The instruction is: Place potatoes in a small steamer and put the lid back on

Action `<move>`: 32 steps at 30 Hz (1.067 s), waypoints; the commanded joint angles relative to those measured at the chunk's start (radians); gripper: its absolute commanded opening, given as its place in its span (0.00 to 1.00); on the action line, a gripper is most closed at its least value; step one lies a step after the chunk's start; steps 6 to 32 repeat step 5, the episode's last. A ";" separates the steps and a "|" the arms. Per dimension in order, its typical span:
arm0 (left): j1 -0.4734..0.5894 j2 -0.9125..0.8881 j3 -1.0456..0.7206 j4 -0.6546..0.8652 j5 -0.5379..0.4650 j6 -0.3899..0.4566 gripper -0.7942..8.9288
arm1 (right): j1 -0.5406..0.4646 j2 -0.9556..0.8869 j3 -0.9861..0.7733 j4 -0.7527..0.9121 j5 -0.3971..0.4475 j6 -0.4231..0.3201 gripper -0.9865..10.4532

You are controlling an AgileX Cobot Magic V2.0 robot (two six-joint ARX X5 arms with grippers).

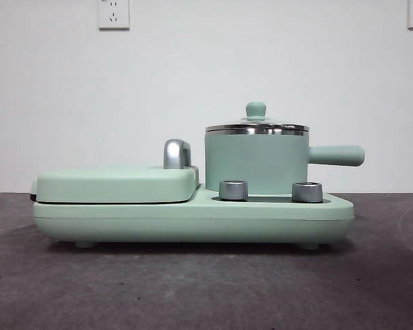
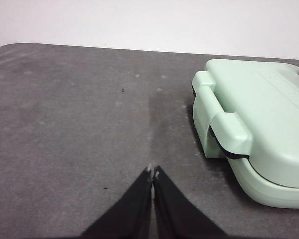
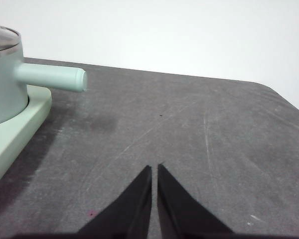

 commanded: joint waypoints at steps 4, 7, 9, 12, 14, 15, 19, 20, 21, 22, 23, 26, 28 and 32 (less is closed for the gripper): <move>0.001 0.001 -0.018 0.015 -0.002 -0.001 0.09 | -0.001 0.000 -0.004 0.011 0.000 0.013 0.10; 0.001 0.001 -0.018 0.015 -0.002 -0.002 0.09 | -0.001 0.000 -0.004 0.011 0.000 0.013 0.10; 0.001 0.001 -0.018 0.015 -0.002 -0.002 0.09 | -0.001 0.000 -0.004 0.011 0.000 0.013 0.10; 0.001 0.001 -0.018 0.015 -0.002 -0.002 0.09 | -0.001 0.000 -0.004 0.011 0.000 0.013 0.10; 0.001 0.001 -0.018 0.015 -0.002 -0.002 0.09 | -0.001 0.000 -0.004 0.011 0.000 0.013 0.10; 0.001 0.001 -0.018 0.015 -0.002 -0.002 0.09 | -0.001 0.000 -0.004 0.011 0.000 0.013 0.10; 0.001 0.001 -0.018 0.015 -0.002 -0.002 0.09 | -0.001 0.000 -0.004 0.011 0.000 0.013 0.10; 0.001 0.001 -0.018 0.015 -0.002 -0.002 0.09 | -0.001 0.000 -0.004 0.011 0.000 0.013 0.10; 0.001 0.001 -0.018 0.015 -0.002 -0.002 0.09 | -0.001 0.000 -0.004 0.011 0.000 0.013 0.10; 0.001 0.001 -0.018 0.015 -0.002 -0.002 0.09 | -0.001 0.000 -0.004 0.011 0.000 0.013 0.10; 0.001 0.001 -0.018 0.015 -0.002 -0.002 0.09 | -0.001 0.000 -0.004 0.011 0.000 0.013 0.10; 0.001 0.001 -0.018 0.015 -0.002 -0.002 0.09 | -0.001 0.000 -0.004 0.011 0.000 0.013 0.10; 0.001 0.001 -0.018 0.015 -0.002 -0.002 0.09 | -0.001 0.000 -0.004 0.011 0.000 0.013 0.10; 0.001 0.001 -0.018 0.015 -0.002 -0.002 0.09 | -0.001 0.000 -0.004 0.011 0.000 0.013 0.10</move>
